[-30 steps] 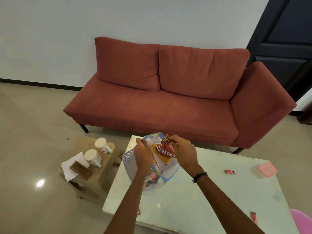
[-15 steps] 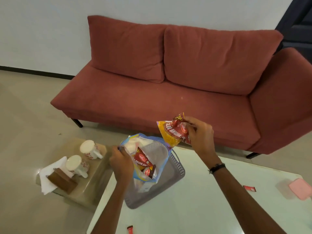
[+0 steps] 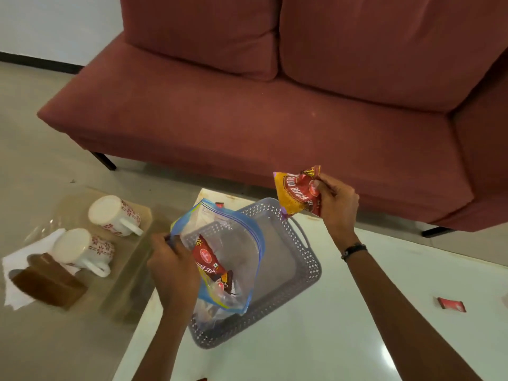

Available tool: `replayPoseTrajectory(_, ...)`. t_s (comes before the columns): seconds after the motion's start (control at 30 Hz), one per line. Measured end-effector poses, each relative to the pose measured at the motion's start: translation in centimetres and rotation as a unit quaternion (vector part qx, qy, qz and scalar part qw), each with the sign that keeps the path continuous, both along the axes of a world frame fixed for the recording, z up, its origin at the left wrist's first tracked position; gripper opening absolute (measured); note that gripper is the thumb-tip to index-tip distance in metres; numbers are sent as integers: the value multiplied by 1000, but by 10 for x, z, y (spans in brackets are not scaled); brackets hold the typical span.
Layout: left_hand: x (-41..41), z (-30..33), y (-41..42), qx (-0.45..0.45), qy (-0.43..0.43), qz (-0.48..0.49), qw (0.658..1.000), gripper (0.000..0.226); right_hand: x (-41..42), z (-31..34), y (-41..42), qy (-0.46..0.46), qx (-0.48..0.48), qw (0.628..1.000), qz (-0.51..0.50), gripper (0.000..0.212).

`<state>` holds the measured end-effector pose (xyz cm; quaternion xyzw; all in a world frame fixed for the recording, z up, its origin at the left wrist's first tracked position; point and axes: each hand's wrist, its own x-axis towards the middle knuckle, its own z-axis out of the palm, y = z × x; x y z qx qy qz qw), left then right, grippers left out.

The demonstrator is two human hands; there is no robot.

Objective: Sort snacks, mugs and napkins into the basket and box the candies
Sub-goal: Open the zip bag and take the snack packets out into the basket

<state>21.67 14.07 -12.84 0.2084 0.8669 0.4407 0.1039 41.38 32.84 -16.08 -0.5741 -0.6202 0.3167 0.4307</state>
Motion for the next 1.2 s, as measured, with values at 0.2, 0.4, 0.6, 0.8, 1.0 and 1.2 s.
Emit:
replayPoseTrajectory(0.2,-1,-7,2,-7,-13,-45,999,23,-26,-51,0,-215,-30,967,136,26)
replayPoseTrajectory(0.4,5,-3,-2,-13,-13,-65,998,23,-46,-79,8,-316,-106,922,197,30)
replayPoseTrajectory(0.6,5,-1,-8,-29,-8,-76,997,26,-42,-84,10,-313,-135,929,145,27)
replayPoseTrajectory(0.8,3,-1,-17,-40,8,-87,995,23,-36,-60,-7,-278,-97,948,123,32)
replayPoseTrajectory(1.0,9,15,-24,-22,14,-86,996,16,-36,46,-99,-102,2,976,191,11)
replayPoseTrajectory(1.2,31,41,-28,-6,35,-98,995,19,-101,41,-132,-384,-173,826,374,26)
